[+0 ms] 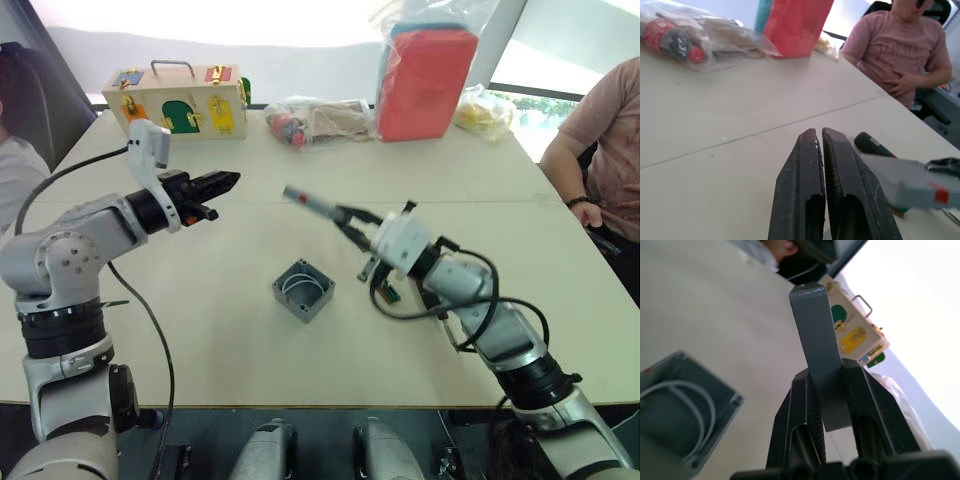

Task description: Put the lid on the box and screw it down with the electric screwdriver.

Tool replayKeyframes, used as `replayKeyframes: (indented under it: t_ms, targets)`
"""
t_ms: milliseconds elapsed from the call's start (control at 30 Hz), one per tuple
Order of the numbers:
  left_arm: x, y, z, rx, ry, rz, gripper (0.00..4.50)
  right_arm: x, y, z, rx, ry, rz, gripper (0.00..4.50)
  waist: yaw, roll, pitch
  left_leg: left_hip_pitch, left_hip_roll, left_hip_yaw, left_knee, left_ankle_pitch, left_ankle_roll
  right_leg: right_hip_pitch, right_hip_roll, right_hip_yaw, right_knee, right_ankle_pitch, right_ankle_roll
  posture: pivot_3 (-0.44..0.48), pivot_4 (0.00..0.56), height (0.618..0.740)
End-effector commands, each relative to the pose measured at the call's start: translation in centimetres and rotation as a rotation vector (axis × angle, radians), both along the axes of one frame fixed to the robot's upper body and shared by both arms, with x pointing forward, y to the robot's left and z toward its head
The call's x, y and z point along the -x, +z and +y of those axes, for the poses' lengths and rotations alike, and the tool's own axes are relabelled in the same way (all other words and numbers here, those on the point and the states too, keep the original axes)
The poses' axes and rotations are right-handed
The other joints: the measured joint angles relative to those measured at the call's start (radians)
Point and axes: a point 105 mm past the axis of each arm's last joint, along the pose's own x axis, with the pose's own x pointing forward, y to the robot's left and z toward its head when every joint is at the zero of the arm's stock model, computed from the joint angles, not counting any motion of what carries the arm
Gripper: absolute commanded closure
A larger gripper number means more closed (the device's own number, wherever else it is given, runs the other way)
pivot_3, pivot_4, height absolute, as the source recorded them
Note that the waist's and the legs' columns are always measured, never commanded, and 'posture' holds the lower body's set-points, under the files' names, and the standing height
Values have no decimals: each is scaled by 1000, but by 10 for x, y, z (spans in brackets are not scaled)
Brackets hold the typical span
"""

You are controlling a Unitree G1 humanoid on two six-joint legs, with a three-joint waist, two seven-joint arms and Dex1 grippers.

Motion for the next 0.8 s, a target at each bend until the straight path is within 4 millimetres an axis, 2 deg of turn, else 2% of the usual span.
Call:
replayKeyframes:
  t_ms: [33, 167, 267, 467, 567, 800]
  targets:
    - [3, -1, -10, -103, -49, -54, 4442, 12, -5, 10, 15, 9, -166, 4334, 1, 0, 0, 0, 0, 0, 0, 0, 0, 0, 0, 0, 0, 0, 0, 0, 150, 738]
    - [7, -10, -27, -164, -121, -62, 4442, 17, -26, 14, 112, -5, -231, 4334, 7, 0, 0, 0, 0, 0, 0, 0, 0, 0, 0, 1, 0, 0, 0, 0, 150, 738]
    - [8, -17, -35, -190, -152, -72, 4442, 21, -30, 17, 133, 0, -263, 4334, 6, 0, 0, 0, 0, 0, 1, 0, 0, 1, 0, 1, -1, 0, 0, 0, 150, 738]
    - [27, -32, -53, -236, -322, -30, 4442, 19, -42, 14, 181, -17, -258, 4334, 4, 0, 0, 0, 0, 0, 1, 0, 0, 1, 1, 1, -1, 0, 0, 0, 150, 738]
    - [32, -40, -56, -275, -371, -20, 4442, 15, -44, 12, 189, -35, -259, 4334, 4, 0, 0, 0, 0, 0, 1, 0, 0, 1, 2, 1, -1, 0, 0, 0, 150, 738]
    - [23, -59, -57, -363, -373, -24, 4442, 14, -55, 12, 221, -32, -257, 4334, 5, 0, 0, 0, 0, 0, 1, 0, 0, 2, 2, 1, -1, 0, -1, 0, 150, 738]
